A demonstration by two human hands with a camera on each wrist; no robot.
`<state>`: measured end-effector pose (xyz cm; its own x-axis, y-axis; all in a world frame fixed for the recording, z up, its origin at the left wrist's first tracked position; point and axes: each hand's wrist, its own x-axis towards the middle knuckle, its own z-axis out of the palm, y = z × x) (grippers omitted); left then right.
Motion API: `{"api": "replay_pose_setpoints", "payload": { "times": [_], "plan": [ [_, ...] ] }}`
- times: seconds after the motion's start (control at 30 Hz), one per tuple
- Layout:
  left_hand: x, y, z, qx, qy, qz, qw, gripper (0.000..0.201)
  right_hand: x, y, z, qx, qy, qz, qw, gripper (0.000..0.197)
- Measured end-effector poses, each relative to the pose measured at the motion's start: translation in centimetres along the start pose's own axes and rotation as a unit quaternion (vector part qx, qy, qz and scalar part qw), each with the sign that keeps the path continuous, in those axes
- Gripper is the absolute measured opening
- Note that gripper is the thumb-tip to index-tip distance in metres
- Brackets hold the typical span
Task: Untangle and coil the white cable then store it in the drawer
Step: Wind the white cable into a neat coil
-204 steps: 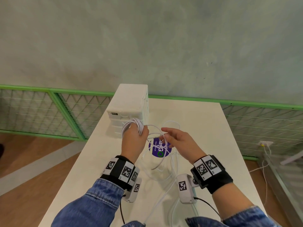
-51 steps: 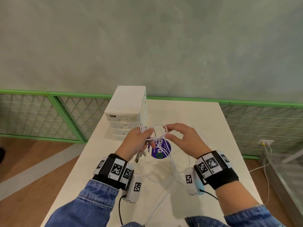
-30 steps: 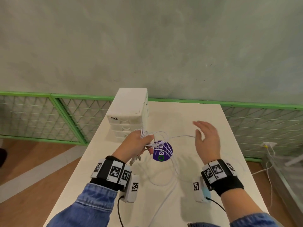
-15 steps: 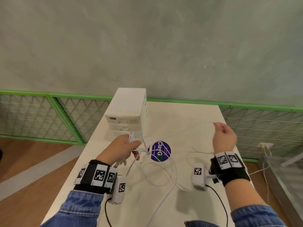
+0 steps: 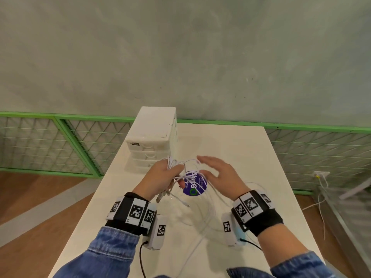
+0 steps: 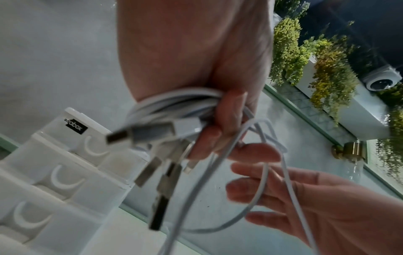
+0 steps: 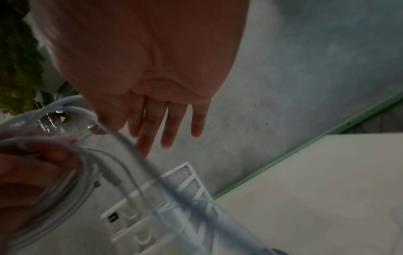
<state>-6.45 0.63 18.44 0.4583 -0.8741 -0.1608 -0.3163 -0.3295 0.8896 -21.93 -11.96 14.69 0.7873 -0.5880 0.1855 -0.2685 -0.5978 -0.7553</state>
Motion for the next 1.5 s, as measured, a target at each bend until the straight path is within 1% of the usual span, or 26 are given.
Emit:
{"api": "replay_pose_setpoints", "payload": {
  "times": [0.07,0.13,0.2,0.27,0.33,0.37,0.47,0.5,0.6,0.7,0.73,0.77,0.8,0.87,0.93,1.0,1.03,1.07,1.1,1.13,1.17,1.23,1.3,1.33,1.43,1.5],
  "plan": [
    [0.0,0.1,0.2,-0.004,0.019,0.016,1.000,0.040,-0.2,-1.2,0.7,0.122,-0.017,0.040,0.992,0.025],
    [0.1,-0.1,0.0,0.000,0.036,0.025,0.999,0.042,-0.5,-1.9,0.7,0.240,-0.006,0.066,0.968,0.025],
    [0.2,-0.5,-0.3,-0.014,0.049,0.015,0.999,0.043,-0.7,-2.1,0.5,0.275,-0.029,0.067,0.959,0.027],
    [0.1,-0.7,-0.3,-0.012,0.059,0.013,0.998,0.045,-0.8,-2.4,0.9,0.244,-0.078,0.045,0.966,0.024],
    [0.0,-0.8,-0.2,0.005,0.063,0.022,0.998,0.046,-0.8,-2.2,1.6,0.171,-0.087,0.035,0.981,0.024],
    [0.0,-0.9,-0.2,0.013,0.065,0.029,0.997,0.046,-0.7,-1.8,1.7,0.151,-0.067,0.043,0.985,0.023],
    [0.1,-1.5,-0.4,0.030,0.081,0.037,0.996,0.048,-0.5,-0.1,1.1,0.100,0.030,0.080,0.991,0.011],
    [0.2,-1.7,-0.6,0.036,0.086,0.035,0.995,0.047,-0.5,0.6,0.6,0.075,0.055,0.094,0.991,0.012],
    [0.4,-2.1,-0.9,0.043,0.091,0.030,0.994,0.047,-0.7,2.8,-0.5,0.076,0.138,0.172,0.972,0.016],
    [0.4,-2.8,-1.5,0.053,0.097,0.017,0.994,0.048,-1.6,5.8,-2.2,0.094,0.245,0.265,0.928,0.021],
    [0.4,-3.0,-1.7,0.050,0.103,0.009,0.993,0.049,-1.8,7.0,-2.7,0.095,0.265,0.297,0.912,0.022],
    [0.4,-3.2,-1.9,0.044,0.111,0.001,0.993,0.049,-2.1,8.2,-3.1,0.091,0.268,0.331,0.900,0.024],
    [0.4,-3.3,-2.1,0.038,0.120,-0.007,0.992,0.047,-2.4,9.3,-3.3,0.084,0.254,0.367,0.891,0.025],
    [0.5,-3.3,-2.1,0.036,0.130,-0.019,0.991,0.046,-3.2,11.0,-2.8,0.069,0.203,0.426,0.879,0.027],
    [0.8,-3.3,-1.7,0.038,0.129,-0.014,0.991,0.048,-3.7,11.5,-1.5,0.039,0.142,0.450,0.881,0.030],
    [1.1,-3.2,-1.0,0.024,0.132,-0.004,0.991,0.048,-3.8,11.0,-0.4,-0.075,0.046,0.443,0.892,0.043],
    [1.2,-3.1,-0.6,0.014,0.135,0.002,0.991,0.047,-3.6,10.4,0.1,-0.125,0.027,0.423,0.897,0.053],
    [1.3,-2.9,-0.3,0.006,0.136,0.006,0.991,0.046,-3.3,9.4,0.3,-0.137,0.040,0.385,0.912,0.061],
    [1.3,-2.7,0.1,0.001,0.134,0.008,0.991,0.045,-2.9,8.0,0.4,-0.115,0.075,0.328,0.935,0.064],
    [1.3,-2.5,0.4,-0.003,0.129,0.009,0.992,0.044,-2.5,6.4,0.5,-0.073,0.107,0.253,0.959,0.062],
    [1.3,-2.3,0.7,-0.007,0.123,0.009,0.992,0.044,-2.0,4.6,0.5,-0.022,0.114,0.176,0.977,0.057],
    [1.3,-2.0,1.2,-0.018,0.110,0.012,0.994,0.042,-1.1,1.4,0.8,0.068,0.061,0.059,0.994,0.048],
    [1.4,-1.7,1.5,-0.018,0.101,0.013,0.995,0.041,-0.5,-0.5,1.1,0.101,-0.001,-0.008,0.995,0.044],
    [1.3,-1.6,1.5,-0.022,0.102,0.013,0.994,0.041,-0.3,-0.9,1.2,0.095,-0.016,-0.023,0.995,0.039],
    [1.3,-1.5,0.9,-0.061,0.102,-0.006,0.993,0.039,0.0,-0.5,1.3,0.058,-0.004,-0.018,0.998,0.017],
    [1.2,-1.6,0.2,-0.077,0.091,-0.019,0.993,0.040,-0.2,0.6,1.2,0.014,-0.019,-0.009,1.000,0.013]
  ]
}}
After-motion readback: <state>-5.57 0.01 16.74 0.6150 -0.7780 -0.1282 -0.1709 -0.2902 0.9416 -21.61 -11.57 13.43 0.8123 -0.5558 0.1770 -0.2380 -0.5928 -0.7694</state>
